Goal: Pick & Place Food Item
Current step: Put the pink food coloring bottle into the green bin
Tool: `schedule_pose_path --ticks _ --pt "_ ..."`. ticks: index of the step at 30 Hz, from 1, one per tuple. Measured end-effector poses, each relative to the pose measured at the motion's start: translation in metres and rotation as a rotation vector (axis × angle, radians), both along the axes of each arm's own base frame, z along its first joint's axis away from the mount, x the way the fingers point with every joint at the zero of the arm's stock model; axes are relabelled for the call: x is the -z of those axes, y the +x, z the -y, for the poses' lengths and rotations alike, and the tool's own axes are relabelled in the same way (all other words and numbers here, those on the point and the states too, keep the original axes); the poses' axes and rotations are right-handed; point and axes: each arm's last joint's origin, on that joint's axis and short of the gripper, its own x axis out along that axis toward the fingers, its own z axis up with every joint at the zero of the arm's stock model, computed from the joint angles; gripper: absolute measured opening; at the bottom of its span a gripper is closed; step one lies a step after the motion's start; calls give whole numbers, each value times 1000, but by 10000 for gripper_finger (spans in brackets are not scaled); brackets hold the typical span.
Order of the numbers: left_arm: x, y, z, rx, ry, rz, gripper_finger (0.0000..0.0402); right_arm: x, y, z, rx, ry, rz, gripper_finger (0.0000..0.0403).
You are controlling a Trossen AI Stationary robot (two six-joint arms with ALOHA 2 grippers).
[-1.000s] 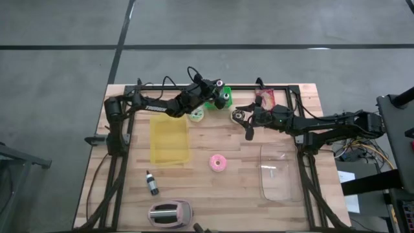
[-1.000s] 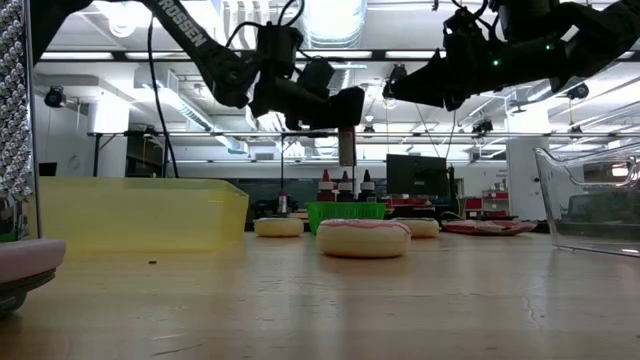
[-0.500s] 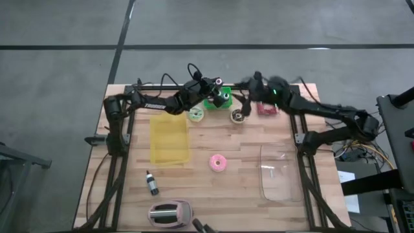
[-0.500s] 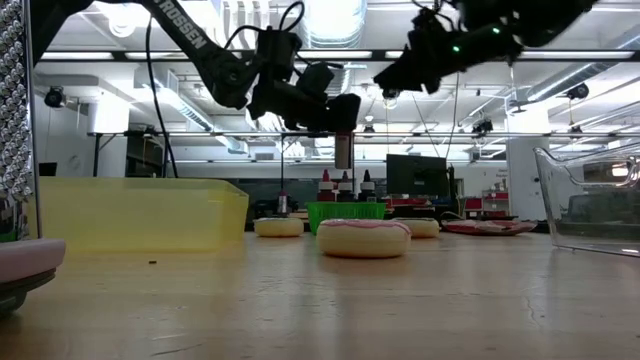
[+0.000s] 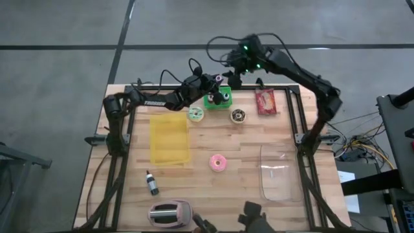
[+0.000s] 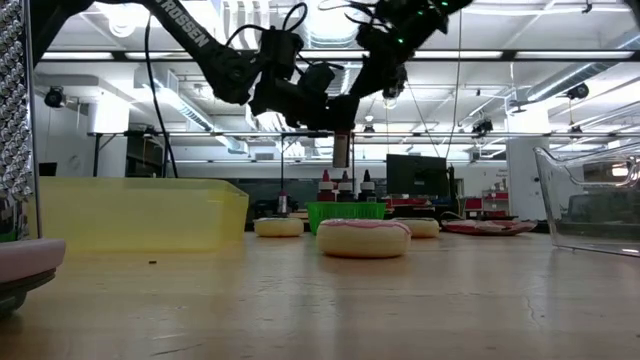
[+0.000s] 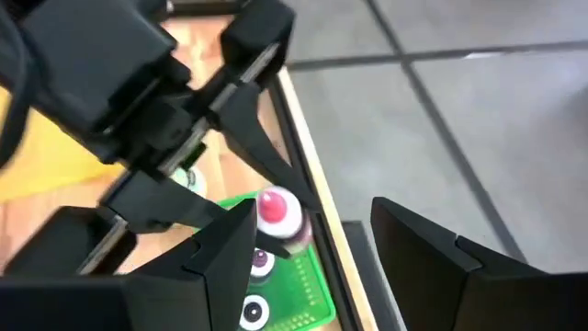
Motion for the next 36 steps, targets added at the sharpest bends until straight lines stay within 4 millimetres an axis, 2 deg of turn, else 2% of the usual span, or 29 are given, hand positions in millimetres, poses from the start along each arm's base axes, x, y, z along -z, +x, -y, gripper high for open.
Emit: schedule_pose_path --ticks 5,13,22,29,36 --pt "-2 -2 -7 14 -6 14 112 -11 18 12 -29 43 -106 209" --pt "-3 -4 -11 22 -14 21 112 -3 36 31 -32 98 -209 209" --pt "-3 -5 -13 33 -16 25 112 8 41 37 -47 98 -228 209" --pt "-3 -5 -14 35 -14 29 112 9 40 36 -59 93 -238 209" --pt "-4 -5 -14 38 -14 31 112 9 41 36 -67 90 -240 190"
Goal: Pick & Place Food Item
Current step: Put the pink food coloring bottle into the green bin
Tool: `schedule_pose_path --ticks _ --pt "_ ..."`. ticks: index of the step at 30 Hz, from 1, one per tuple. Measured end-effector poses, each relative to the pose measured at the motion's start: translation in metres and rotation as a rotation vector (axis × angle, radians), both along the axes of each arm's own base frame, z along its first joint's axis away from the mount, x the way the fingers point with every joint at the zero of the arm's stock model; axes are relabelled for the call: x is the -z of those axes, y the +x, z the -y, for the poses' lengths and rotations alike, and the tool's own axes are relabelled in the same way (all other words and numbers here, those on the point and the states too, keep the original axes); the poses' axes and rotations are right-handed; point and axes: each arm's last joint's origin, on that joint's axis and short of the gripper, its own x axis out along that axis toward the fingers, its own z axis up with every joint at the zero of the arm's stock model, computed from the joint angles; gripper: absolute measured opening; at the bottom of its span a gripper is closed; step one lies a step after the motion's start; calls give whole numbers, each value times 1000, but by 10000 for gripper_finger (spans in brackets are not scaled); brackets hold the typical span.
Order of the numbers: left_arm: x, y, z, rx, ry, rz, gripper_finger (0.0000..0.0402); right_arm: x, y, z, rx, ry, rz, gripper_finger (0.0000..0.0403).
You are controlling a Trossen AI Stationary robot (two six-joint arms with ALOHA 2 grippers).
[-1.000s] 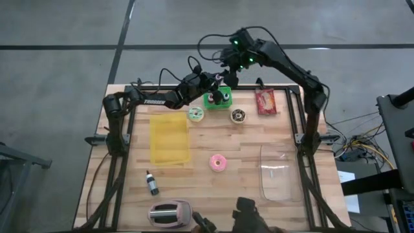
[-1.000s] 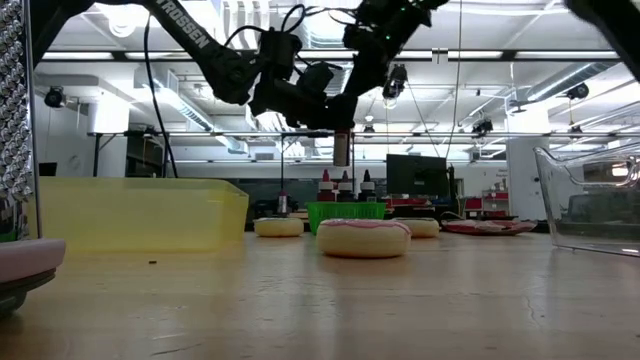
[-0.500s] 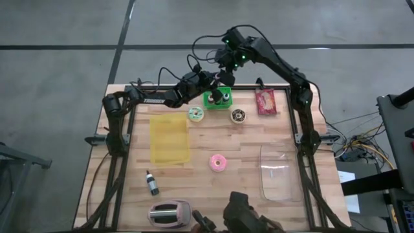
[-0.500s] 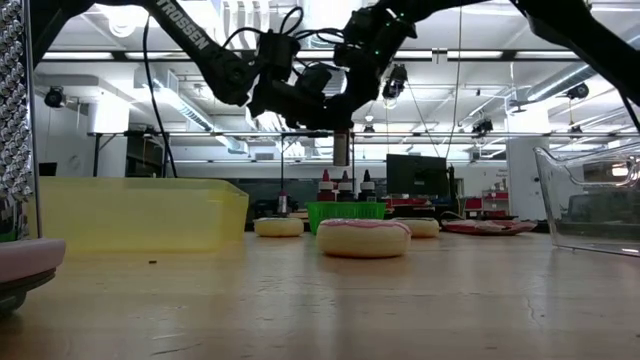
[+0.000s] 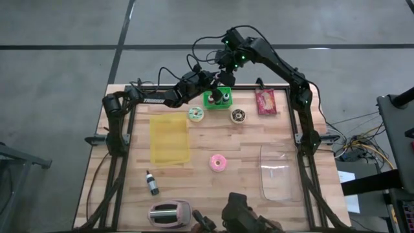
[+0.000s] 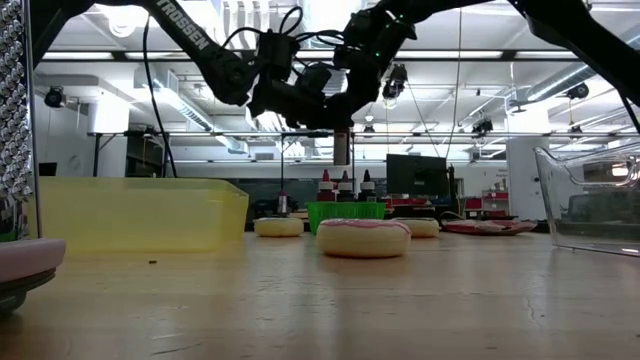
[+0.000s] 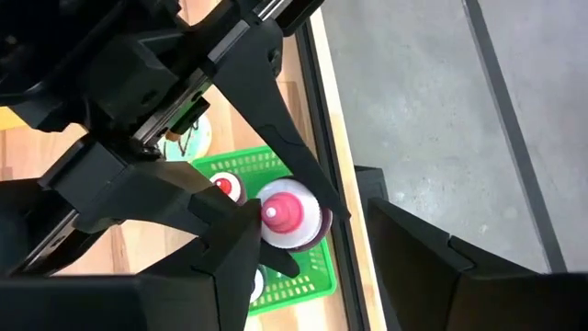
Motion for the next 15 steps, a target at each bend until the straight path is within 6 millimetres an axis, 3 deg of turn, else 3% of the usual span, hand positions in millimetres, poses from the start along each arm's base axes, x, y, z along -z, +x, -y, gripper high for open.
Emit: schedule_pose_path --ticks 15 --pt "-1 0 0 3 -3 4 112 5 1 0 -24 -1 -18 144"
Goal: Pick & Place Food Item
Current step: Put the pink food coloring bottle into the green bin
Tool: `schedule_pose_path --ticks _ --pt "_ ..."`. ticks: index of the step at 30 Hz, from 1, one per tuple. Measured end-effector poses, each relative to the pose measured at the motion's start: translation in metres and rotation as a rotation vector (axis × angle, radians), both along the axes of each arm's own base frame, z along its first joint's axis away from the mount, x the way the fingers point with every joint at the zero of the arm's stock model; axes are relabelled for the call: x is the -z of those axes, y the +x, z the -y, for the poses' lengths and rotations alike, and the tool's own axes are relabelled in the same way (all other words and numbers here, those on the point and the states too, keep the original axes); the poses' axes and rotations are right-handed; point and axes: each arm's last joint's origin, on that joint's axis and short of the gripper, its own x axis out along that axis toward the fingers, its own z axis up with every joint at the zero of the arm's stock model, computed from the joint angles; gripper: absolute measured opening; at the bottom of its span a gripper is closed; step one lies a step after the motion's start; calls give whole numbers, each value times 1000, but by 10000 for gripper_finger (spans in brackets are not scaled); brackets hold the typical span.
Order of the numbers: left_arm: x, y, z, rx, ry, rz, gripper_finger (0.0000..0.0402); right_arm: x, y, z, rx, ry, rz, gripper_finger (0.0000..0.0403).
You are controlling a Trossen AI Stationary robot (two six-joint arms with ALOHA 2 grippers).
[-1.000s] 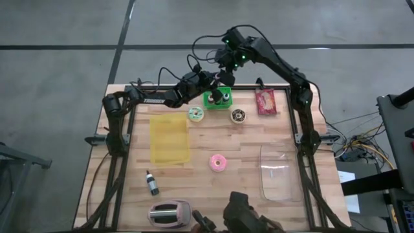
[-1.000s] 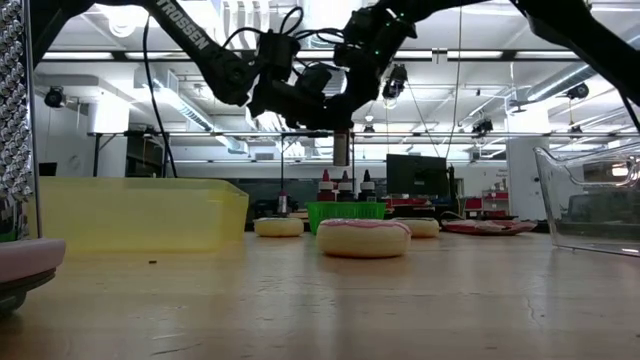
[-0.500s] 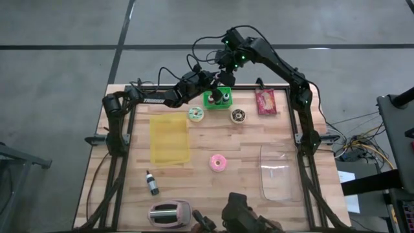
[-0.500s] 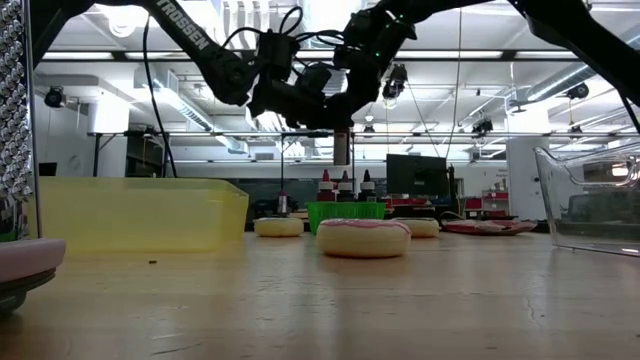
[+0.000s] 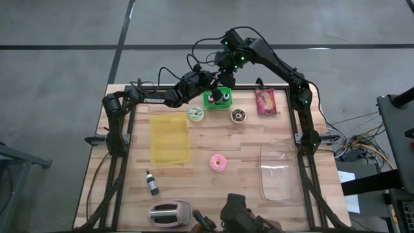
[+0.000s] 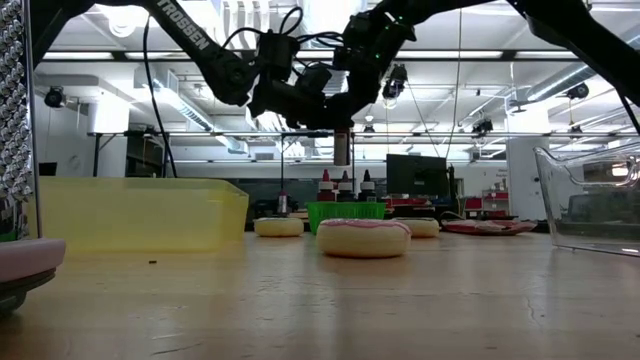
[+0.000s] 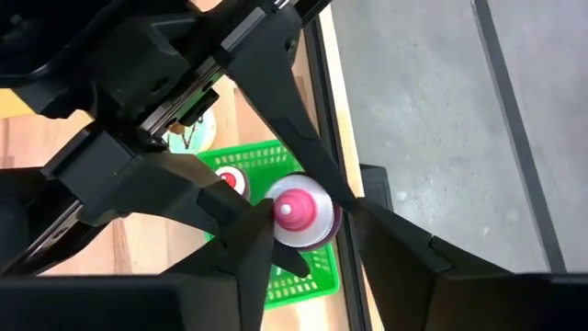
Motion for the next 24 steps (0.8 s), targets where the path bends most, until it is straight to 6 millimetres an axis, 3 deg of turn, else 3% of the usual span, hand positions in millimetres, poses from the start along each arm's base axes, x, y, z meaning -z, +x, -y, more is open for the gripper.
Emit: schedule_pose_path --ticks 5,10,24 --pt "0 0 0 0 -3 1 112 1 2 -2 -24 -7 -3 100" --pt "2 0 0 -1 -12 -6 112 7 3 -2 -51 -10 -15 28" --pt "2 0 -1 5 -12 -3 112 11 6 -2 -62 -28 -21 17"
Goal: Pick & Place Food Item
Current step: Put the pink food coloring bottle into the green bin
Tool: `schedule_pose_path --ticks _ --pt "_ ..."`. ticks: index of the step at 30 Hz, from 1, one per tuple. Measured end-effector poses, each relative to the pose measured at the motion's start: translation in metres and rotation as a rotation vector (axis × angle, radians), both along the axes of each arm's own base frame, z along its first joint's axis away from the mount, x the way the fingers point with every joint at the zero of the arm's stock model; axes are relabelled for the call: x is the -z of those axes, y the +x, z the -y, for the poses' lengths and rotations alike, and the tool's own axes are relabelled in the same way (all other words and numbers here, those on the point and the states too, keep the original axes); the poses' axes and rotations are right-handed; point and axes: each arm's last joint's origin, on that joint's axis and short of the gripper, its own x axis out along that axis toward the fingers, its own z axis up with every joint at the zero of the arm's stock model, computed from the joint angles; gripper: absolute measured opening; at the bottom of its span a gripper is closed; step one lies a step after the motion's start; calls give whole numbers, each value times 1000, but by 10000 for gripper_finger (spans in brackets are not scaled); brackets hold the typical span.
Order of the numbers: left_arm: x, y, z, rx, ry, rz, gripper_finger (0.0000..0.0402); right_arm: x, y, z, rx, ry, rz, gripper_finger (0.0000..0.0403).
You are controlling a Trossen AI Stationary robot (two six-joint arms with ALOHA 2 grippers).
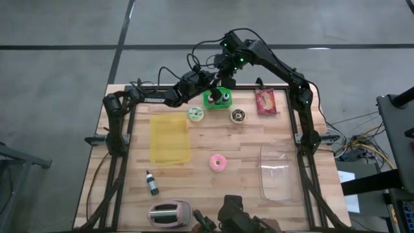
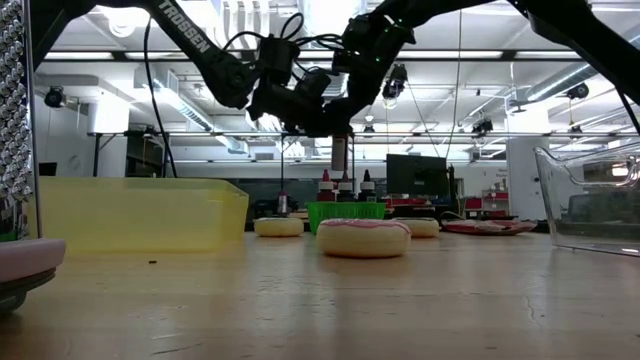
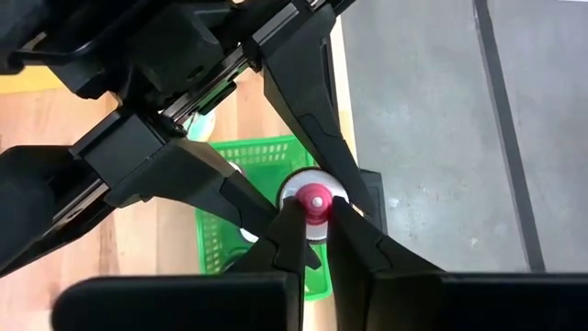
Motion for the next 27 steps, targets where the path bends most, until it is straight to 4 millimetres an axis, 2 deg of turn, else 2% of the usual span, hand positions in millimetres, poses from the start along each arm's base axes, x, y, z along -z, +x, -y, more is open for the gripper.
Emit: schedule_pose_path --ticks 4,17,22,27 --pt "0 0 -1 2 9 -1 112 1 0 1 3 -4 -3 1" --pt "-1 -1 -2 17 11 7 112 -3 -2 -1 -9 -12 0 7" --pt "-3 -1 -2 33 12 11 112 -6 -5 -3 28 6 -12 37" --pt "-3 0 -1 47 18 8 112 -9 -8 -5 65 -5 -32 97"
